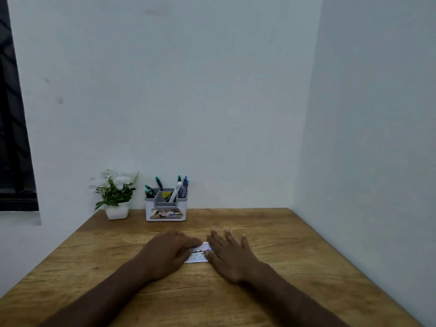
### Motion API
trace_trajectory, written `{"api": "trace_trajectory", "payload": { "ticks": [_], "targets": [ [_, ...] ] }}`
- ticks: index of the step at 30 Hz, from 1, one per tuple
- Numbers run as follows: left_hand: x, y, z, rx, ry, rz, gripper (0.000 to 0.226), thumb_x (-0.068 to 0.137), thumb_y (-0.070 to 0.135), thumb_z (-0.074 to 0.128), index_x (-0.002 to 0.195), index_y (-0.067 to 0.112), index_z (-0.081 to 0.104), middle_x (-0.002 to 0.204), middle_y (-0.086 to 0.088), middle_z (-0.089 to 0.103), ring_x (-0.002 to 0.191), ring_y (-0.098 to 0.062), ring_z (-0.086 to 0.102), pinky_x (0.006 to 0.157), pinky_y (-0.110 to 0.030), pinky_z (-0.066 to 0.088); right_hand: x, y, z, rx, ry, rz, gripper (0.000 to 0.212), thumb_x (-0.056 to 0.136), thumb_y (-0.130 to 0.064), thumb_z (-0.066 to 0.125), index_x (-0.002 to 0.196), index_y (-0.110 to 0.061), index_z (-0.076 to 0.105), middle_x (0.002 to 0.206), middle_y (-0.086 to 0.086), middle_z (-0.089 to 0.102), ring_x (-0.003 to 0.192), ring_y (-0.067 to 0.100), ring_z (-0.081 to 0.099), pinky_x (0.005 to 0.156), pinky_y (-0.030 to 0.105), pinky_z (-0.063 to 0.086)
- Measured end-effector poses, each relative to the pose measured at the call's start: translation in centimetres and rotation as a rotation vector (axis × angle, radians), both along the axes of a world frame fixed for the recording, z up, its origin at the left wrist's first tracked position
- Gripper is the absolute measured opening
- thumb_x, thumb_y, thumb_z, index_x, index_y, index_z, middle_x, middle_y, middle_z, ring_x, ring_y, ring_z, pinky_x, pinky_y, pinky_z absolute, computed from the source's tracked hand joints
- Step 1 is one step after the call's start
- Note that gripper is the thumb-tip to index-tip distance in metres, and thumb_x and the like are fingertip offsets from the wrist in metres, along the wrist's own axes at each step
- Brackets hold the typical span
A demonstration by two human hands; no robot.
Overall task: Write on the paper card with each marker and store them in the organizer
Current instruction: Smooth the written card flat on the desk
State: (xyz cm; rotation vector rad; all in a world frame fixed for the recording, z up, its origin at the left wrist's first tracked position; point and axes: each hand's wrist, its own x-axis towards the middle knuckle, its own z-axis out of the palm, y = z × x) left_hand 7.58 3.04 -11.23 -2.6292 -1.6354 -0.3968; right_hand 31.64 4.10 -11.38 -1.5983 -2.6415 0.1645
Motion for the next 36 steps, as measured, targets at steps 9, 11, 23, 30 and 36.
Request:
{"api": "trace_trajectory", "payload": {
  "ticks": [9, 11, 23, 30, 36],
  "targets": [
    [1.2, -3.0, -0.3, -0.137, 0.066, 0.179, 0.079, 0.101, 0.076, 0.012, 0.168, 0.035, 0.019, 0.175, 0.008, 0.022, 0.161, -0.02, 0.02, 0.127, -0.044, 0.023, -0.3, -2.0, 0.5, -0.002, 0.022, -0.083, 0.07, 0.111, -0.06, 0.016, 0.171, -0.026, 0.005, 0.18, -0.009, -0.002, 0.166, 0.028, -0.008, 0.125, 0.071, -0.007],
    [1.1, -3.4, -0.3, -0.142, 0.048, 0.194, 0.065, 0.109, 0.062, 0.026, 0.168, 0.034, 0.021, 0.175, 0.008, 0.022, 0.161, -0.023, 0.022, 0.126, -0.045, 0.025, 0.0, -2.5, 0.5, -0.016, 0.024, -0.122, 0.069, 0.111, -0.059, 0.017, 0.171, -0.026, 0.007, 0.18, -0.01, -0.002, 0.166, 0.029, -0.006, 0.125, 0.073, -0.003],
    [0.9, -3.9, -0.2, -0.157, -0.039, 0.228, 0.057, 0.108, 0.061, 0.036, 0.162, 0.042, 0.034, 0.173, 0.004, 0.029, 0.159, -0.027, 0.027, 0.124, -0.052, 0.029, 0.9, -2.1, 0.1, -0.05, 0.026, -0.154, 0.065, 0.111, -0.057, 0.013, 0.171, -0.032, 0.003, 0.179, -0.014, -0.004, 0.166, 0.031, -0.006, 0.125, 0.074, 0.0],
    [0.9, -3.3, -1.0, -0.199, 0.005, 0.226, 0.06, 0.109, 0.061, 0.025, 0.166, 0.044, 0.017, 0.178, 0.004, 0.009, 0.163, -0.025, 0.011, 0.13, -0.053, 0.015, 0.7, -1.8, -0.5, -0.017, 0.039, -0.14, 0.071, 0.11, -0.06, 0.014, 0.171, -0.025, 0.003, 0.18, -0.009, -0.003, 0.166, 0.031, -0.006, 0.128, 0.066, 0.003],
    [0.5, -3.8, -1.7, -0.159, 0.001, 0.23, 0.082, 0.091, 0.072, -0.002, 0.167, 0.043, 0.006, 0.177, 0.008, 0.0, 0.165, -0.02, 0.002, 0.132, -0.051, 0.014, 1.0, -1.6, -1.1, 0.016, 0.029, -0.141, 0.073, 0.108, -0.062, 0.008, 0.171, -0.025, 0.0, 0.18, -0.009, -0.008, 0.166, 0.025, -0.01, 0.132, 0.06, 0.002]
  ]
}}
